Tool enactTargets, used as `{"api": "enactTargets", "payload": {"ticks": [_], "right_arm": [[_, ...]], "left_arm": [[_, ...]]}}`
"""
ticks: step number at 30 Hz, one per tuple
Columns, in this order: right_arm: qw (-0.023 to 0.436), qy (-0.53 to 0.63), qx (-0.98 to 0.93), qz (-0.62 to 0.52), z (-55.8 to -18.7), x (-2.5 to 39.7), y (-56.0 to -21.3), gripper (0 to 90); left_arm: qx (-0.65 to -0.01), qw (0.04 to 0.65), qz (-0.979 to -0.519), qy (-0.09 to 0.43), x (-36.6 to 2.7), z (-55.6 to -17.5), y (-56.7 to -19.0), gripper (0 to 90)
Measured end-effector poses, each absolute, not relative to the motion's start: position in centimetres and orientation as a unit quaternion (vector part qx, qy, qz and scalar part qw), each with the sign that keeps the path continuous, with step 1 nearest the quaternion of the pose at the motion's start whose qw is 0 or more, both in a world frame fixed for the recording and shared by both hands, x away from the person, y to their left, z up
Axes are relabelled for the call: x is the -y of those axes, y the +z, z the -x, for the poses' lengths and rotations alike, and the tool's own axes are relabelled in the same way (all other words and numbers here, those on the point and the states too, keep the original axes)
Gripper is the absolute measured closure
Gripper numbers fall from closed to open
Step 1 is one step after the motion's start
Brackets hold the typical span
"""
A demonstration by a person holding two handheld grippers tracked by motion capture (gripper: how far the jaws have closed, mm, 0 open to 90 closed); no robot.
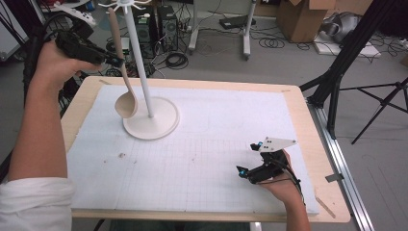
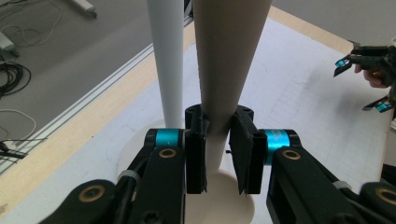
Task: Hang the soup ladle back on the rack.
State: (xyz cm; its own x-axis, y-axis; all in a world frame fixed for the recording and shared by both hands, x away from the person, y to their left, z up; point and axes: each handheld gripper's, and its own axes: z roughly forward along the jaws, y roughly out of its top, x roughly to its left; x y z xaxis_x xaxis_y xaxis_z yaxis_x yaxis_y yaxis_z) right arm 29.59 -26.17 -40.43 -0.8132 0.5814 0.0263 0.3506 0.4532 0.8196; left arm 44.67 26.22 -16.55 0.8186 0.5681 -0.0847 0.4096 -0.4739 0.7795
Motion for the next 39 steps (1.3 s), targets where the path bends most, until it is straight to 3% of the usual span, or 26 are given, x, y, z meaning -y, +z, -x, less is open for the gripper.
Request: {"api": "enactTargets", "payload": {"ticks": [8, 27, 39], "right_arm": [[0.129, 0.445, -0.842, -0.277, -29.5, 26.2, -40.4, 1.4], [0.13, 0.444, -0.844, -0.27, -29.4, 25.8, -40.3, 1.4], [0.13, 0.443, -0.845, -0.271, -29.4, 25.8, -40.3, 1.4]], "left_arm": [[-0.284, 0.432, -0.851, 0.093, -26.8, -44.2, -16.7, 72.9], [-0.23, 0.456, -0.856, 0.075, -27.1, -40.2, -18.0, 41.8], [-0.178, 0.469, -0.864, 0.045, -25.9, -37.5, -20.2, 33.0]]}}
